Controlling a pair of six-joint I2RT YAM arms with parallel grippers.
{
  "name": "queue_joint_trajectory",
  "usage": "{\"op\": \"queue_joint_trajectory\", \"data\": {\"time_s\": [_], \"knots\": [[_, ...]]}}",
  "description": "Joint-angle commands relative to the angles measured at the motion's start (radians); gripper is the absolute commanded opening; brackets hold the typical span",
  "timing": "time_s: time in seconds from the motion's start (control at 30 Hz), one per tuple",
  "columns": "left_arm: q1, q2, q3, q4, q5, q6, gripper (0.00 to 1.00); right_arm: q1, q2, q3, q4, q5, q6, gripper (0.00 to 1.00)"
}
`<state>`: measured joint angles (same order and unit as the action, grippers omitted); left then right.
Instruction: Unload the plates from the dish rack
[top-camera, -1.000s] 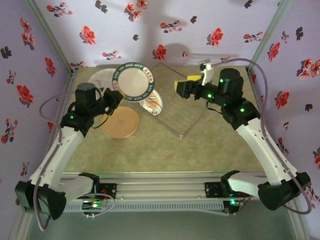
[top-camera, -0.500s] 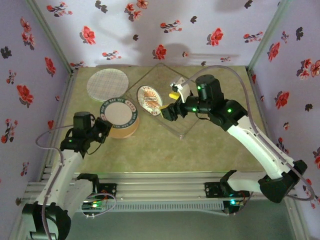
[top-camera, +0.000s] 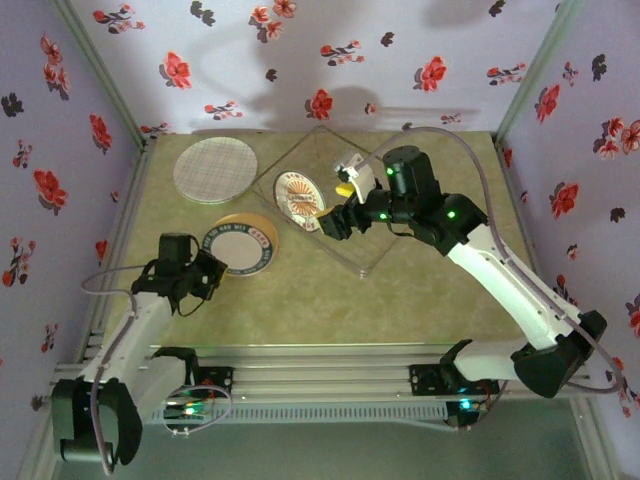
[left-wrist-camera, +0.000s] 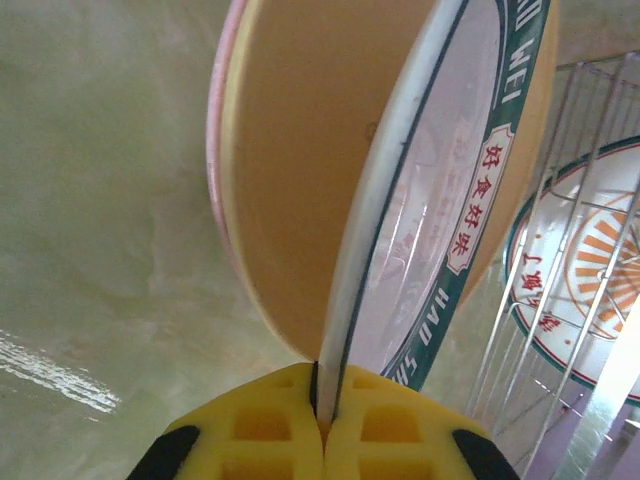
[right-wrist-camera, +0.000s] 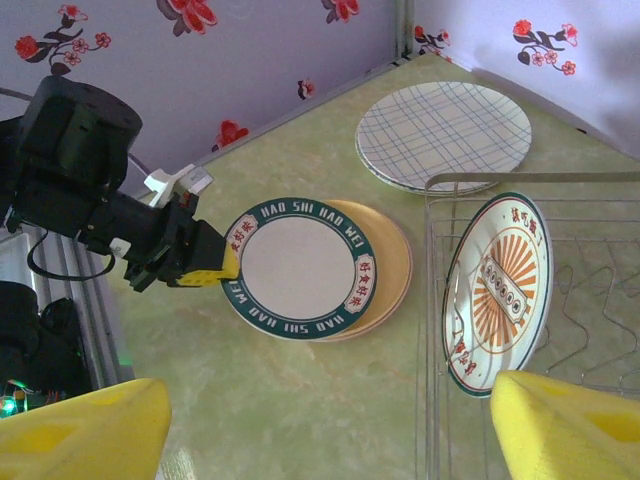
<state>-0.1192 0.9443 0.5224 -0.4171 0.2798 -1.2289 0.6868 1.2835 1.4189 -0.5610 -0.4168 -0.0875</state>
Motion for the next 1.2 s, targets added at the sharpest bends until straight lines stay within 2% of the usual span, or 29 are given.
{"op": "queue_joint_trajectory", "data": {"time_s": [0.0,0.7,0.87,1.17], "knots": [[0.009,0.027,0.012,0.069,-0.005,-0.011,0.00,0.007,0.007,0.037,-0.010,0.017,-0.019,0.84],[0.012,0.231,0.086,0.121,0.043,0.013,0.01,0.014,0.029,0.060,-0.013,0.032,0.002,0.84],[0.012,0.251,0.092,0.113,0.054,0.024,0.09,0.014,0.032,0.061,-0.015,0.036,0.002,0.84],[0.012,0.279,0.145,0.044,0.061,0.061,0.33,0.016,0.042,0.074,-0.024,0.041,0.002,0.84]]}}
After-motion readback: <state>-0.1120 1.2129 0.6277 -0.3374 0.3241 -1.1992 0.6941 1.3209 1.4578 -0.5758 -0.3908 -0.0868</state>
